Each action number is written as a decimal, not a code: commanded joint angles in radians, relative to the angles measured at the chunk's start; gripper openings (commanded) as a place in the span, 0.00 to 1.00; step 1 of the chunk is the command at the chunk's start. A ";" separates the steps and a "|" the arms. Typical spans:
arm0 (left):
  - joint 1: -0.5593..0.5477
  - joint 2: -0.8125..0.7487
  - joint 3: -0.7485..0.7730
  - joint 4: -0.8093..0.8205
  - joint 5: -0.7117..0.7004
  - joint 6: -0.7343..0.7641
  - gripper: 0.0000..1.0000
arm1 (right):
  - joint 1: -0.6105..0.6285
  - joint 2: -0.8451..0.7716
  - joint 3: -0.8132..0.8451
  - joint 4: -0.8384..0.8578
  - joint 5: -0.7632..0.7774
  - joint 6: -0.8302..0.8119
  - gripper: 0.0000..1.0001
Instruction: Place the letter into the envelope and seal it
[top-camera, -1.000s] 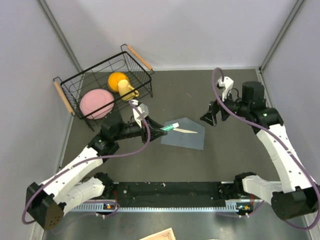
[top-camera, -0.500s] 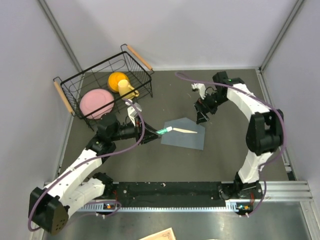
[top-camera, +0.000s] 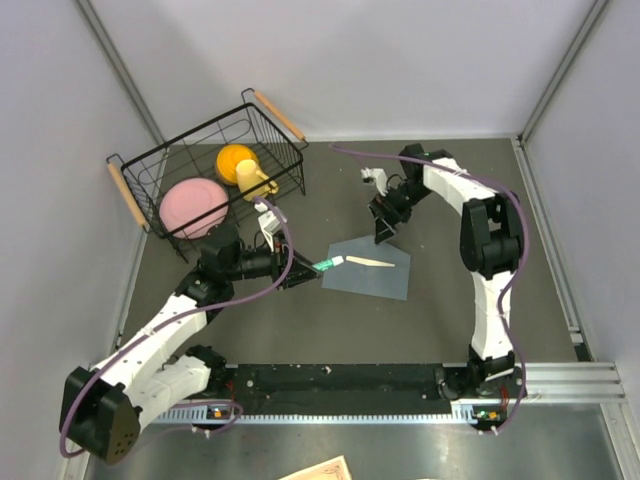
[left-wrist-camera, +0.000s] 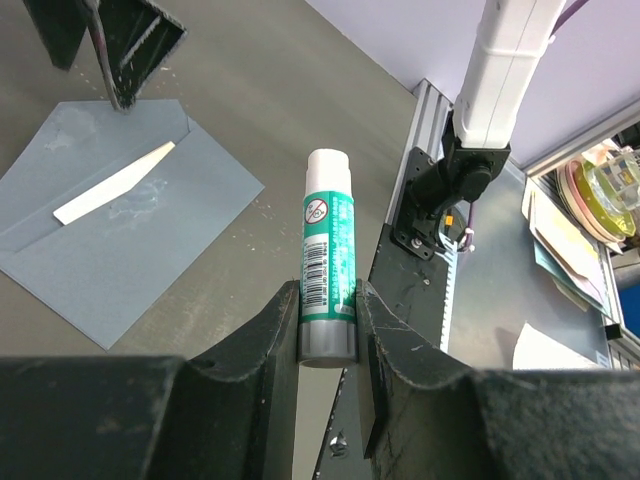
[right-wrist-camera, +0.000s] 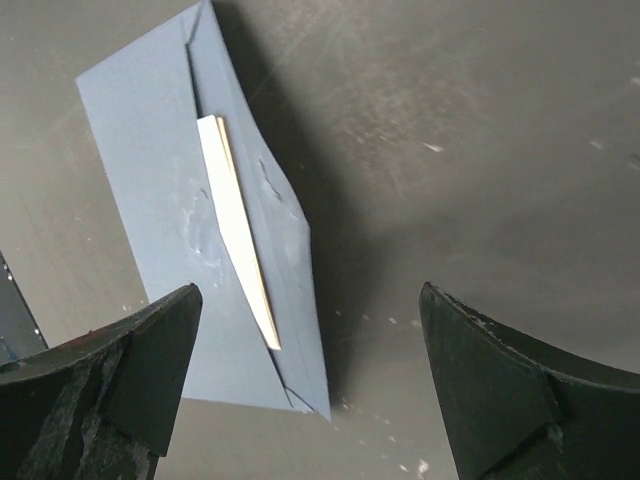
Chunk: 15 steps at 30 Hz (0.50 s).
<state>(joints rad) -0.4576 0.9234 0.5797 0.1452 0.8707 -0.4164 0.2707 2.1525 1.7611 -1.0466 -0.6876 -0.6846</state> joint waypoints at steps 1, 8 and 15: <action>0.010 -0.011 0.010 0.033 -0.016 -0.001 0.00 | 0.062 0.020 0.020 -0.015 -0.050 -0.016 0.89; 0.030 -0.032 -0.021 0.048 -0.026 -0.044 0.00 | 0.065 0.007 -0.054 -0.030 -0.058 -0.069 0.73; 0.043 -0.031 -0.006 0.019 -0.035 -0.030 0.00 | 0.067 -0.039 -0.091 -0.030 -0.075 -0.084 0.26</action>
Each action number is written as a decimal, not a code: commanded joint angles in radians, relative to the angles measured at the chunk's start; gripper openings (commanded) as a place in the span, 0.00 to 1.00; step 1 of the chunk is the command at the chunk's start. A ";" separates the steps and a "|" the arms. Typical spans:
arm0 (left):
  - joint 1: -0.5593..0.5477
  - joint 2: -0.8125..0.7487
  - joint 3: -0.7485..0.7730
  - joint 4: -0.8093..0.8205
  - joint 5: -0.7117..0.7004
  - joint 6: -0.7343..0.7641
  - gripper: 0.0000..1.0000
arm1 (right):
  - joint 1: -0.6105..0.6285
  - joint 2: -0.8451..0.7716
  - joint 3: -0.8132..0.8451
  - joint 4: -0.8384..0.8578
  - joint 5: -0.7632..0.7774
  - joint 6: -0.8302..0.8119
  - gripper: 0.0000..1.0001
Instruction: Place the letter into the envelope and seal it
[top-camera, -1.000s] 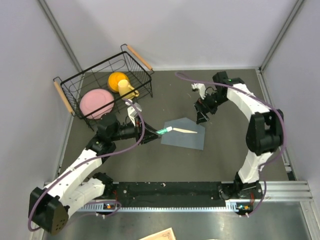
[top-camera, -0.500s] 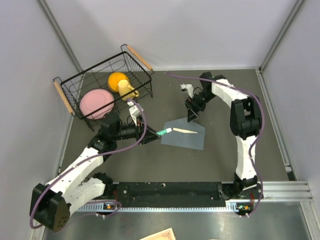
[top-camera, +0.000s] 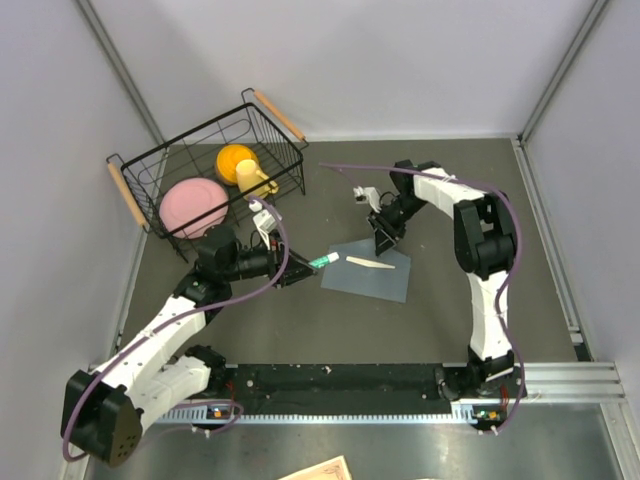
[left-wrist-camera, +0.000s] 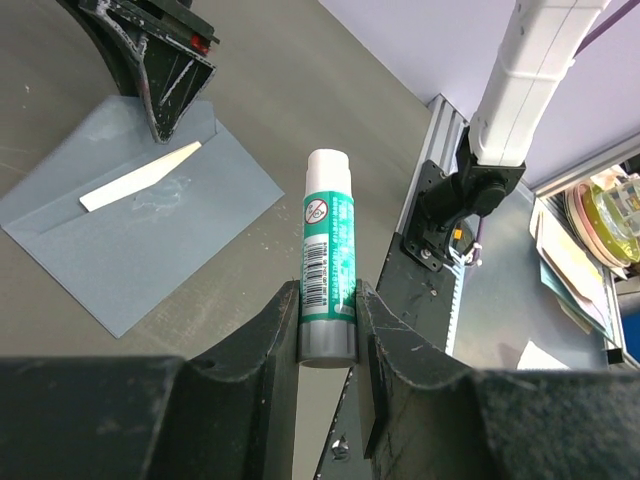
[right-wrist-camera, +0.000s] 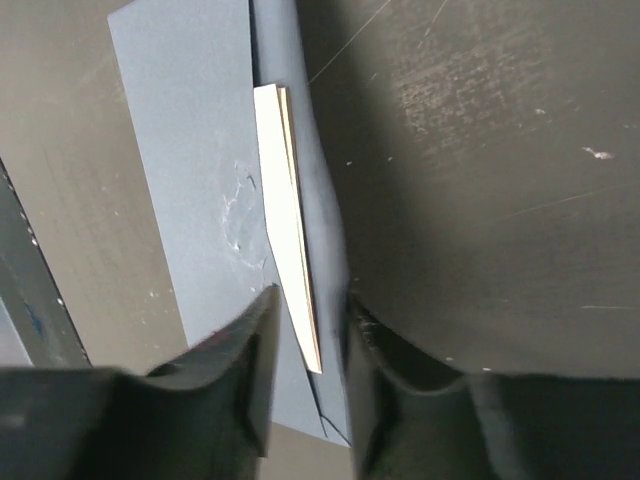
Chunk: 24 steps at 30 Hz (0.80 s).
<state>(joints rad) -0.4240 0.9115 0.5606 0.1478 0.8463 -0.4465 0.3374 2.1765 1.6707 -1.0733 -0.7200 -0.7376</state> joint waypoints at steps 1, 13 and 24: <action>0.011 -0.019 0.010 0.018 -0.013 -0.004 0.00 | -0.003 -0.073 0.000 -0.001 -0.041 -0.031 0.22; 0.030 -0.019 -0.056 0.084 -0.076 -0.110 0.00 | -0.028 -0.211 -0.109 0.193 0.073 0.098 0.00; 0.033 0.007 -0.067 0.076 -0.157 -0.121 0.00 | -0.028 -0.342 -0.279 0.407 0.272 0.188 0.00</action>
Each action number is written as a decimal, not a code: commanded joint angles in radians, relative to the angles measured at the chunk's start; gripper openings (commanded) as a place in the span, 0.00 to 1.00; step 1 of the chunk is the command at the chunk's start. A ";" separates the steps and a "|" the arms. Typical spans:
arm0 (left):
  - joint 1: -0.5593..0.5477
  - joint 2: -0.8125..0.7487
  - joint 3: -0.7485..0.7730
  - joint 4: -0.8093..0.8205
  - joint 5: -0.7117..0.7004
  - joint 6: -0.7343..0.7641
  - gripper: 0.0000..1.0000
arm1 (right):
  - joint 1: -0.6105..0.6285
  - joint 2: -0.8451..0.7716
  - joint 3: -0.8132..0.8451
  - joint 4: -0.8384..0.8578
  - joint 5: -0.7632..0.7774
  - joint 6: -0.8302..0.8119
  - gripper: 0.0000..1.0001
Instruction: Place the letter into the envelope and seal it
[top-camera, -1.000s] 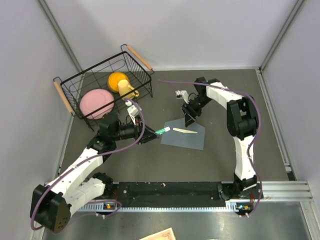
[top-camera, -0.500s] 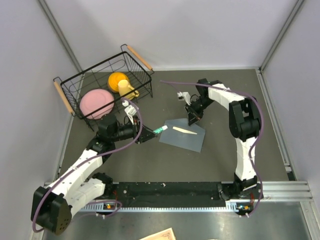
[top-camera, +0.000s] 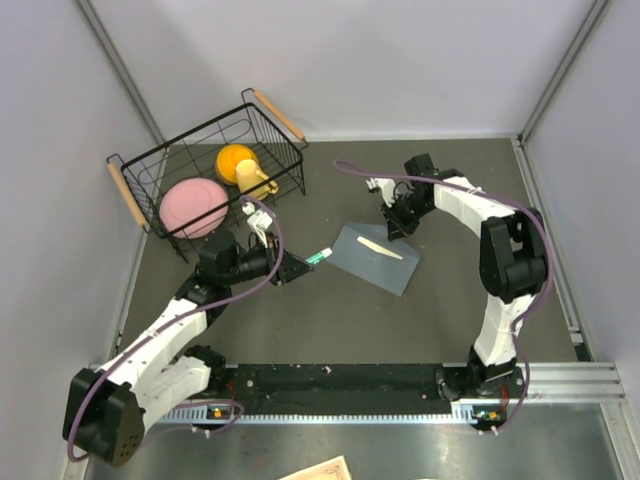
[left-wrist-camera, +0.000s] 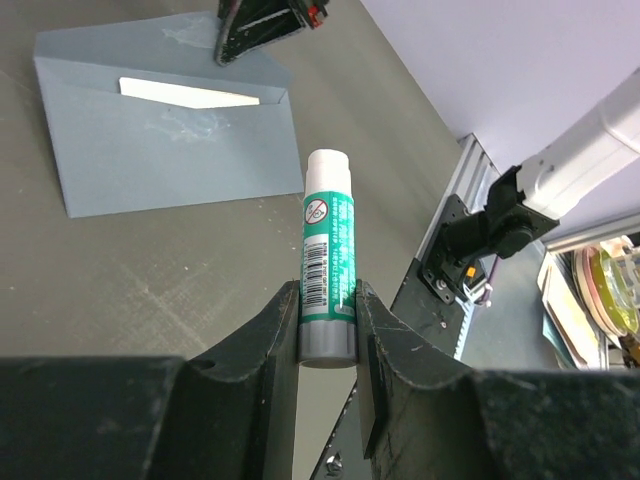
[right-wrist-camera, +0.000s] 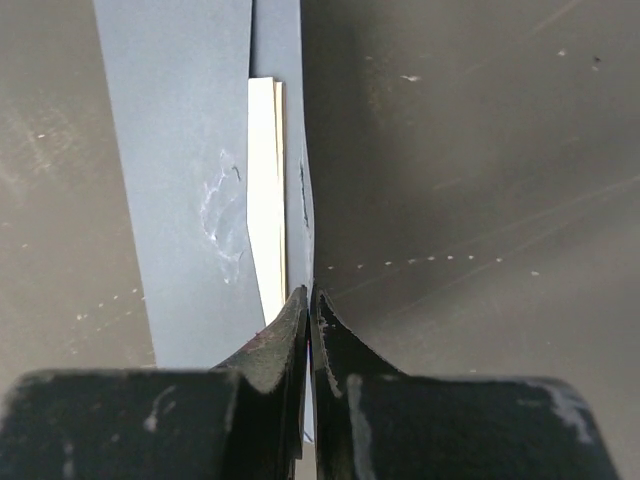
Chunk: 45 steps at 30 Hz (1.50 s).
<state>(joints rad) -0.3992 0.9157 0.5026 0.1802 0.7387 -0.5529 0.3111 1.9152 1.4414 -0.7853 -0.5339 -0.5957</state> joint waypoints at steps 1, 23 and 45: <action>0.011 0.006 -0.010 0.041 -0.061 -0.018 0.00 | 0.000 -0.100 -0.061 0.145 0.097 0.053 0.00; 0.014 0.097 -0.009 0.093 -0.105 -0.001 0.00 | 0.072 -0.211 -0.216 0.233 0.327 0.096 0.17; 0.014 0.233 -0.036 0.228 -0.102 -0.123 0.00 | 0.074 -0.257 -0.259 0.199 0.210 0.091 0.28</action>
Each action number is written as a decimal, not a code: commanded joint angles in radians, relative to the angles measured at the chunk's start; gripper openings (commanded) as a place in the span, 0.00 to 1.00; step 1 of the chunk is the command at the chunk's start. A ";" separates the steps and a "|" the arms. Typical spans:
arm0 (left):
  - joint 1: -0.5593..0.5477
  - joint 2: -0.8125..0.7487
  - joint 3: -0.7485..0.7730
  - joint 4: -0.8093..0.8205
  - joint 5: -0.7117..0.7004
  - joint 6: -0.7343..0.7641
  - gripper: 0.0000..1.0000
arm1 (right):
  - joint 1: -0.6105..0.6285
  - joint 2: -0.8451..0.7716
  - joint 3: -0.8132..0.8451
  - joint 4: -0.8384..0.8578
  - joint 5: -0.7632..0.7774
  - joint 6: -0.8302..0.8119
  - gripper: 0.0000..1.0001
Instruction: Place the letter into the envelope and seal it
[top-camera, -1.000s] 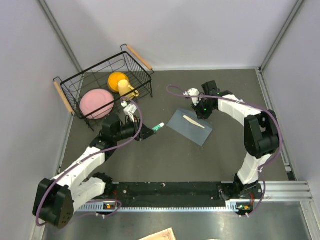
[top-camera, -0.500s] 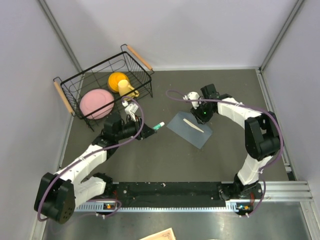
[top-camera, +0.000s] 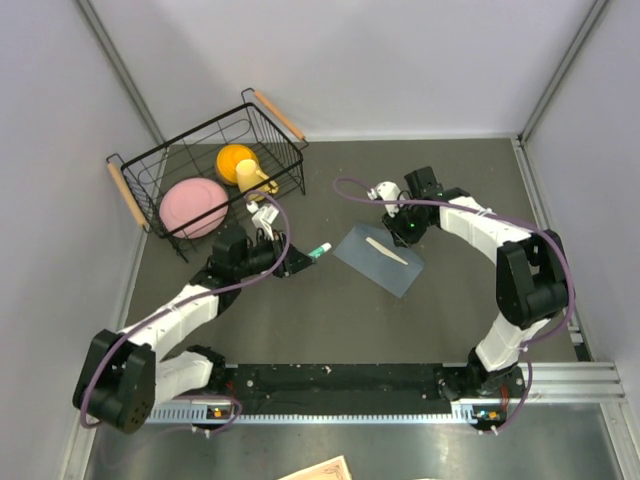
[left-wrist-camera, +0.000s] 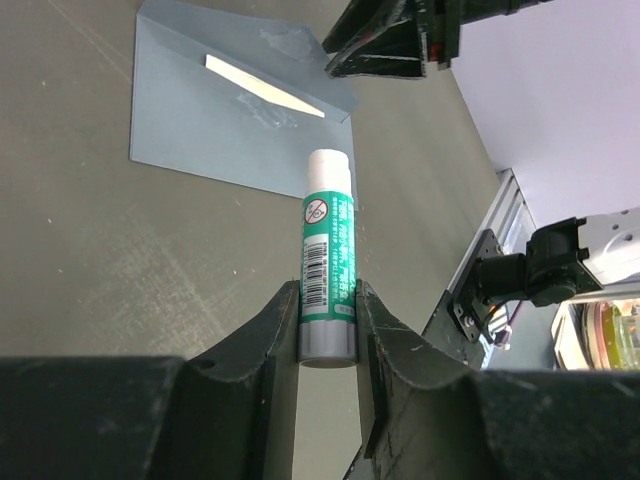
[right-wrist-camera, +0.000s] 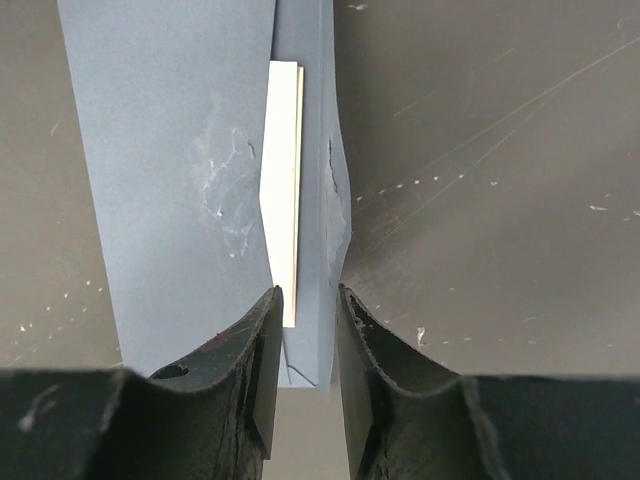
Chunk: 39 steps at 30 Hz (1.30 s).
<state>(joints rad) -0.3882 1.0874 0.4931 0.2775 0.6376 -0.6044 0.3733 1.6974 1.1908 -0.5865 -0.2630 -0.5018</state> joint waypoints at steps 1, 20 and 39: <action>0.005 0.077 -0.028 0.149 -0.003 -0.101 0.00 | 0.012 -0.035 -0.010 0.001 -0.067 0.002 0.27; 0.002 0.319 0.024 0.269 -0.087 -0.172 0.00 | 0.047 0.019 -0.057 0.039 -0.108 0.025 0.23; -0.029 0.411 0.061 0.379 -0.095 -0.218 0.00 | 0.096 0.097 -0.091 0.076 -0.137 0.086 0.38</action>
<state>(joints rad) -0.3981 1.4597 0.5064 0.5293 0.5381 -0.7975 0.4637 1.7683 1.0996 -0.5346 -0.3450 -0.4419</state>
